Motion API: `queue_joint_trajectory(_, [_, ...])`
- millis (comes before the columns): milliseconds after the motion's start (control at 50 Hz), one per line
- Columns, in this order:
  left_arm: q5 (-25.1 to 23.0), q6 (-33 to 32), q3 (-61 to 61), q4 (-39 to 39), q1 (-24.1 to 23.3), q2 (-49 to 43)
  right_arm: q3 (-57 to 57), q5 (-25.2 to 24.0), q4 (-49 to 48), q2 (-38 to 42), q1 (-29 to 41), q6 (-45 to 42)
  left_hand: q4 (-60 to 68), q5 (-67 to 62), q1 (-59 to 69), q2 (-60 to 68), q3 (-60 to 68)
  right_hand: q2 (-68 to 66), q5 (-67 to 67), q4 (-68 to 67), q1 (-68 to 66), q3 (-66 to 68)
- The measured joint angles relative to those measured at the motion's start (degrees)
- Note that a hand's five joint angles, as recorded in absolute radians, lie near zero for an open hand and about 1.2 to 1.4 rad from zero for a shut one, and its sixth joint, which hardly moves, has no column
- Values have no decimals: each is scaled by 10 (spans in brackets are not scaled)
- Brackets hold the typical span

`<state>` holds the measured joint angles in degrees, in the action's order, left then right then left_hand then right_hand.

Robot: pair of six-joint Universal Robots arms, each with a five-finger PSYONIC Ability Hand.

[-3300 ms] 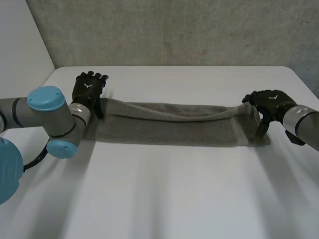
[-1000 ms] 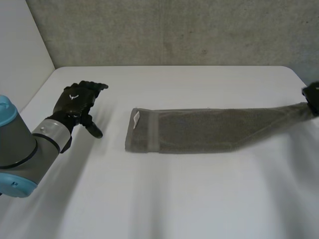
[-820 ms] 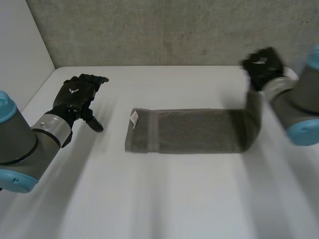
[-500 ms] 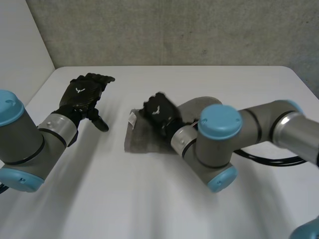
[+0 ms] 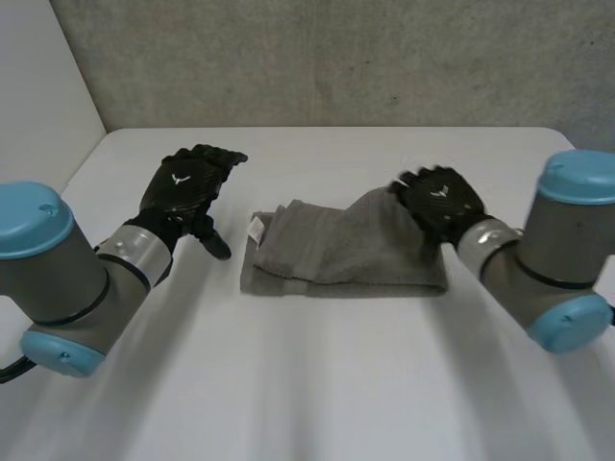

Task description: Fold the towel.

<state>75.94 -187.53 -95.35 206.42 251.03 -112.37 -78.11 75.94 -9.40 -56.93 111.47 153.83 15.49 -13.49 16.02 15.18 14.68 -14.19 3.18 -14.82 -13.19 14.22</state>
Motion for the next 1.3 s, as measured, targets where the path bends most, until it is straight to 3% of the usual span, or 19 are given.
queue_joint_trajectory(160, [1, -2, 3, 6, -26, -7, -72, 1, 19, -7, -52, -2, 0, 0, 0, 0, 0, -52, 82, -54, -72, 53])
queue_joint_trajectory(240, [2, -2, 6, 7, -36, -13, -96, -5, 8, -1, -66, -4, 0, 0, 0, 0, 0, -159, 175, -154, -168, 160])
queue_joint_trajectory(700, [3, -1, 2, 7, -47, -19, -97, -13, -21, 22, -63, 40, 0, 0, 0, 0, 0, -234, 250, -231, -250, 235])
queue_joint_trajectory(760, [3, 0, 1, 7, -47, -19, -96, -13, -24, 27, -63, 52, 0, 0, 0, 0, 0, -363, 365, -347, -373, 351])
queue_joint_trajectory(840, [3, 0, 0, 7, -47, -19, -95, -10, -25, 33, -65, 58, 0, 0, 0, 0, 0, -578, 613, -601, -597, 606])
queue_joint_trajectory(1100, [14, 2, -3, 6, -44, -11, -101, 20, -14, -18, -95, 46, 0, 0, 0, 0, 0, -580, 623, -621, -604, 624])
queue_joint_trajectory(1300, [21, 3, -2, 3, -36, 7, -81, 9, 11, -52, -107, 3, 0, 0, 0, 0, 0, -580, 623, -621, -607, 624])
